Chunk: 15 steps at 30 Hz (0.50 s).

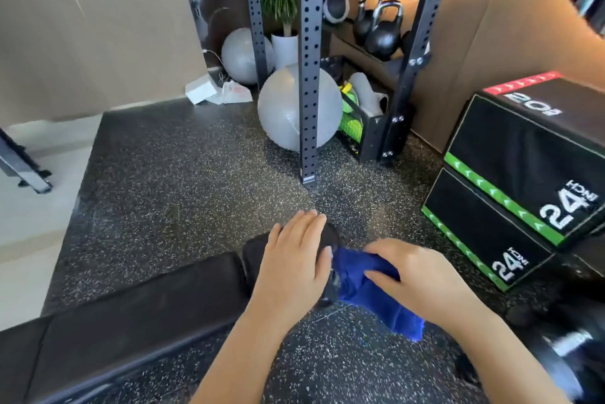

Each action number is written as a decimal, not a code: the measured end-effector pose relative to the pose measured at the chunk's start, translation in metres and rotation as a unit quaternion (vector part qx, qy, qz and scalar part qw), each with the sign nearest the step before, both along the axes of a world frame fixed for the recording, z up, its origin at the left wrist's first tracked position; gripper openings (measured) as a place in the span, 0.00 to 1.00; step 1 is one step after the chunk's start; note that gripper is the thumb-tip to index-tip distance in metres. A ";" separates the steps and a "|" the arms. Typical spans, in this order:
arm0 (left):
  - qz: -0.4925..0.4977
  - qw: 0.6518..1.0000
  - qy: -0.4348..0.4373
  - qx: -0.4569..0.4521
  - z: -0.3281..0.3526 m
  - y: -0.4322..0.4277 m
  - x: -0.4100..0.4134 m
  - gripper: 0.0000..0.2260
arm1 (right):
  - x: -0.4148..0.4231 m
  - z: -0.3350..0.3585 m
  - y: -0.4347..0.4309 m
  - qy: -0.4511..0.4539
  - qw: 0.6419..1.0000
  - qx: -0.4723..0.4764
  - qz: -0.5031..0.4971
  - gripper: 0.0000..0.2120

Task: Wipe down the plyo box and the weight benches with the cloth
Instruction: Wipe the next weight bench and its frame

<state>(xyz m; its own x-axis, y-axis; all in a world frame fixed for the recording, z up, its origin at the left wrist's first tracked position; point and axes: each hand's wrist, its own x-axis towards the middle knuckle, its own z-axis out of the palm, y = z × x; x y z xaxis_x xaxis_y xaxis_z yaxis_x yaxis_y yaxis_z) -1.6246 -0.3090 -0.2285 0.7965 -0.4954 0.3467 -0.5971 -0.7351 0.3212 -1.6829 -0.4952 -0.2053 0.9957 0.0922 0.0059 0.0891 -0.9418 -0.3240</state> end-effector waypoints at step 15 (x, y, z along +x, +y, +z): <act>-0.331 0.942 0.037 -0.027 0.004 -0.154 0.029 0.20 | -0.058 0.007 -0.091 -0.018 0.958 -0.018 -0.284 0.14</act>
<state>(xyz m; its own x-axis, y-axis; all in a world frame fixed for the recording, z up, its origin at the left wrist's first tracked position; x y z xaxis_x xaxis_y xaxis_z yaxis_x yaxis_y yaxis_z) -1.5952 -0.4625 -0.2248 0.3411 -0.8757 0.3419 -0.8939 -0.1896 0.4062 -1.7409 -0.5867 -0.1987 0.8845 -0.4642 0.0477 -0.4311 -0.8520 -0.2971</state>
